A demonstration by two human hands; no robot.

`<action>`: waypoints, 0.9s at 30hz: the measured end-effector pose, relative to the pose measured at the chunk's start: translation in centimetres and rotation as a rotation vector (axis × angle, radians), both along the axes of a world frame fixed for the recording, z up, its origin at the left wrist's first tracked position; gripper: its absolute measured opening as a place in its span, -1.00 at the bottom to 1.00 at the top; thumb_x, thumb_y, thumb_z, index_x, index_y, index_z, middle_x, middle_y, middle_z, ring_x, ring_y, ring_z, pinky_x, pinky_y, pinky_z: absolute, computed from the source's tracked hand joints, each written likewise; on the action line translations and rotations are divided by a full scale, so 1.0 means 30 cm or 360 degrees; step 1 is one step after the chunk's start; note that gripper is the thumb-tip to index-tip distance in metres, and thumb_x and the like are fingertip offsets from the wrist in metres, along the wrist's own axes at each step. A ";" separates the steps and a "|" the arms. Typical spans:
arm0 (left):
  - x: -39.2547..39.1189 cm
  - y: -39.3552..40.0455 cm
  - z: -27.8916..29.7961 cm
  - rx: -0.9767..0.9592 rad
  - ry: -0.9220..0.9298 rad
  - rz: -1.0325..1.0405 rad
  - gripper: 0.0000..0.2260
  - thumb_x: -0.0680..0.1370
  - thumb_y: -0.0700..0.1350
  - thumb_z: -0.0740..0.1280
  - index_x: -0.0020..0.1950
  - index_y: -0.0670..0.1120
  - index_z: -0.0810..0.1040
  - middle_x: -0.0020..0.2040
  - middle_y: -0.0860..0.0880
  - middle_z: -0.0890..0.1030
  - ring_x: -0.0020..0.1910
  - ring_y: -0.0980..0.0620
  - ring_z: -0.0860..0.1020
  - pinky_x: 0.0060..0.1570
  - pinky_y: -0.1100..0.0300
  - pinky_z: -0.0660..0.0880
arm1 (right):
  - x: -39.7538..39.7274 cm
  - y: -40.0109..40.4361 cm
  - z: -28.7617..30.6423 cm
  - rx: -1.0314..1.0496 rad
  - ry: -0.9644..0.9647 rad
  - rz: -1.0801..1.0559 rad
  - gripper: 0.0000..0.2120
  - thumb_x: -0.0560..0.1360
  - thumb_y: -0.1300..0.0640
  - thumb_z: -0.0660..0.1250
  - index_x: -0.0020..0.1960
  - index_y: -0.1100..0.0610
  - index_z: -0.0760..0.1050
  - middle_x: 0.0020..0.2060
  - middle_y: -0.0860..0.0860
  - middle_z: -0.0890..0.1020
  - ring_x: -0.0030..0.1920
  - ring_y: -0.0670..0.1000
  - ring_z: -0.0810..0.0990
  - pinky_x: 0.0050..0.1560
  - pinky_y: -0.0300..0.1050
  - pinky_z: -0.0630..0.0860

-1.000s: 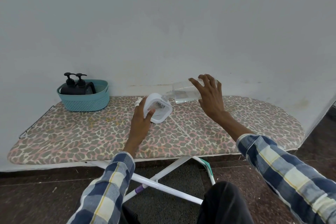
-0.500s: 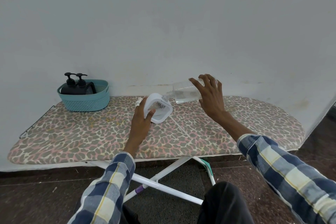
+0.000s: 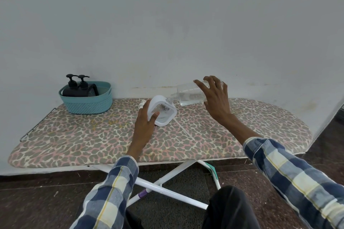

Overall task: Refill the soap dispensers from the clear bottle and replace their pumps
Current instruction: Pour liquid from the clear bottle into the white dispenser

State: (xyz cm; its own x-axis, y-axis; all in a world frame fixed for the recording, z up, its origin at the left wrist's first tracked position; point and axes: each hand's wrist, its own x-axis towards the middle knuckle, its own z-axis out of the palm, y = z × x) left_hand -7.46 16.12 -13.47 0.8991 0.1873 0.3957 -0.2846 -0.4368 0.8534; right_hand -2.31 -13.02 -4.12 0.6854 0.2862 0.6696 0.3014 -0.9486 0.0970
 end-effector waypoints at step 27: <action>0.001 0.004 0.001 0.0000 -0.0016 -0.0013 -0.47 0.75 0.02 0.33 0.72 0.09 0.29 0.55 -0.05 0.43 0.43 -0.02 0.47 0.42 -0.10 0.52 | -0.009 0.005 0.012 -0.0020 -0.0010 -0.0018 -0.03 0.32 0.48 0.48 0.59 -0.10 0.31 0.47 0.07 0.39 0.53 0.17 0.30 0.45 0.26 0.34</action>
